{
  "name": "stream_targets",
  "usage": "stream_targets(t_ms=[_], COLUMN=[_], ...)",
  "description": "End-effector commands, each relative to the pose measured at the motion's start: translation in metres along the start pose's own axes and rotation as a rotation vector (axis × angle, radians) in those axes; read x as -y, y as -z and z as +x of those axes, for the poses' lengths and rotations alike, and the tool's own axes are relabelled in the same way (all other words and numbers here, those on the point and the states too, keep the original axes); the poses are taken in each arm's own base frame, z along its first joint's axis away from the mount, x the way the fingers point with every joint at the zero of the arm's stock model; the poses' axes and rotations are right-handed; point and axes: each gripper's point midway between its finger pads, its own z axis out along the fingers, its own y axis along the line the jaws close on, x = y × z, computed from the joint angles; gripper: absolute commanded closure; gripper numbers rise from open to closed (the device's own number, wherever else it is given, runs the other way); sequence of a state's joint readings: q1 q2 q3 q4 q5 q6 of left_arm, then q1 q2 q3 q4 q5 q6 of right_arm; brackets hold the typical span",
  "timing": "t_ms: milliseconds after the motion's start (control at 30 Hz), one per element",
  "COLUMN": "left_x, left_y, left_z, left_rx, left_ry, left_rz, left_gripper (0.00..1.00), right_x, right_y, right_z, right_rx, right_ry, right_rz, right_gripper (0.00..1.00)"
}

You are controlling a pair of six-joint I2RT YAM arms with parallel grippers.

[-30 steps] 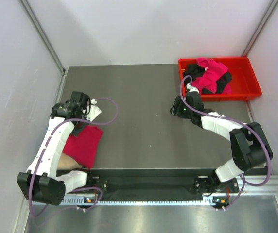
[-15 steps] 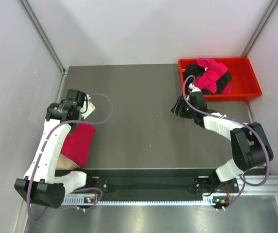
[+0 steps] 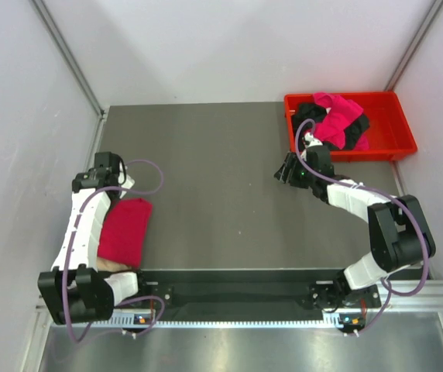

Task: Fold and stack the t-shirts
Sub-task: Neatly place the folded tshirt to the corner

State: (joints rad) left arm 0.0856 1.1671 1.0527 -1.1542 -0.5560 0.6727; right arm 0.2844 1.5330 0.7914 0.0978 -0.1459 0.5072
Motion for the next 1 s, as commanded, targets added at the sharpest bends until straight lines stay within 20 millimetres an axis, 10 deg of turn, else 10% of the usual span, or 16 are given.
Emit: stream_targets(t_ms=[0,767,900,967], left_x=[-0.017,-0.018,-0.03,-0.054], left_y=[-0.014,-0.094,-0.106,-0.107], left_z=[-0.009,0.02,0.023,0.027], left_rx=[0.013,-0.092,-0.132,-0.172], left_ry=[0.02,0.093,0.104,0.144], left_rz=[-0.07,0.021,-0.055,-0.164], left_gripper=[1.0,0.99,0.37,0.32], right_x=[-0.004,-0.002,-0.002,-0.003], right_y=[-0.002,-0.002,-0.003,-0.003], right_z=[-0.01,-0.017,-0.017,-0.017], right_rx=[0.036,0.032,0.025,0.023], right_ry=[0.016,0.012,0.009,0.01], right_rz=[-0.039,-0.02,-0.023,-0.025], right_gripper=[0.4,0.4,0.4,0.4])
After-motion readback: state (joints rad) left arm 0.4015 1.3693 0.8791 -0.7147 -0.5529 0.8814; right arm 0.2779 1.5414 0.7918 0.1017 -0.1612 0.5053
